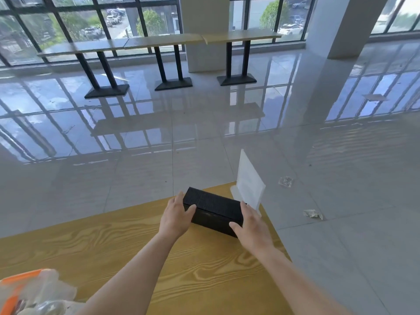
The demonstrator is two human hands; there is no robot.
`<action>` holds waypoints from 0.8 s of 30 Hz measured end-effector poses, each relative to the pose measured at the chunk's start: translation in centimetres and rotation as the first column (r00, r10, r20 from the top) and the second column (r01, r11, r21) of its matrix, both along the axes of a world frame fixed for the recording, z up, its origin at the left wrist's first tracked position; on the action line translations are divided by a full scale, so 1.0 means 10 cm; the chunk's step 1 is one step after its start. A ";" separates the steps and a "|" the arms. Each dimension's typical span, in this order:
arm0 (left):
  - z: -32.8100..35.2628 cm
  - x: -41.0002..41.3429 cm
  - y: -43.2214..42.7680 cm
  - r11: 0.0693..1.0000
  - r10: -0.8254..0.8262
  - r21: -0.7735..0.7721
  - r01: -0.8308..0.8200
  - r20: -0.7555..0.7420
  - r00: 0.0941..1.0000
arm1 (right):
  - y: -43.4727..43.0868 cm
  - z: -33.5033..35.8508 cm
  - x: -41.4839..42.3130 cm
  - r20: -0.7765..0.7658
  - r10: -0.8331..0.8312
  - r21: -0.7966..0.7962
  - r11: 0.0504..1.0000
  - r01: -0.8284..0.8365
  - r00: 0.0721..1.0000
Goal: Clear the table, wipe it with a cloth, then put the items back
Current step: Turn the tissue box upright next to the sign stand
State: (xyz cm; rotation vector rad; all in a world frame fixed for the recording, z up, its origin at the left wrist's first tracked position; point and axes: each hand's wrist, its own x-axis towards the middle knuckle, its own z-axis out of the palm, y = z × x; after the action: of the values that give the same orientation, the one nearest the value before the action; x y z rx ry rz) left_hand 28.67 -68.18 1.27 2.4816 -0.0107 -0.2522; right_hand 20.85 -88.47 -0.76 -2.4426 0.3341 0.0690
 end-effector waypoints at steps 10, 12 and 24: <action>-0.32 0.23 0.03 0.991 0.055 -0.121 -0.054 0.002 0.998 | 0.03 -0.06 0.14 -0.026 -0.080 -0.066 0.995 0.078 0.996; -0.36 0.16 0.10 0.990 0.074 -0.122 -0.074 -0.005 0.997 | 0.06 -0.05 0.14 -0.027 -0.097 -0.027 0.995 0.096 0.995; -0.61 -0.65 0.60 0.981 0.059 -0.186 -0.060 -0.014 0.998 | 0.20 -0.35 -0.45 -0.044 -0.184 0.301 0.935 0.189 0.982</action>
State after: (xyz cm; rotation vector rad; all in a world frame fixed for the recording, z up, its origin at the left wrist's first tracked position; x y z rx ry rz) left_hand 22.20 -62.19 -4.81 2.2903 0.0417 -0.2257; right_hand 16.34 -86.44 -4.23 -2.0964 0.5211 0.0523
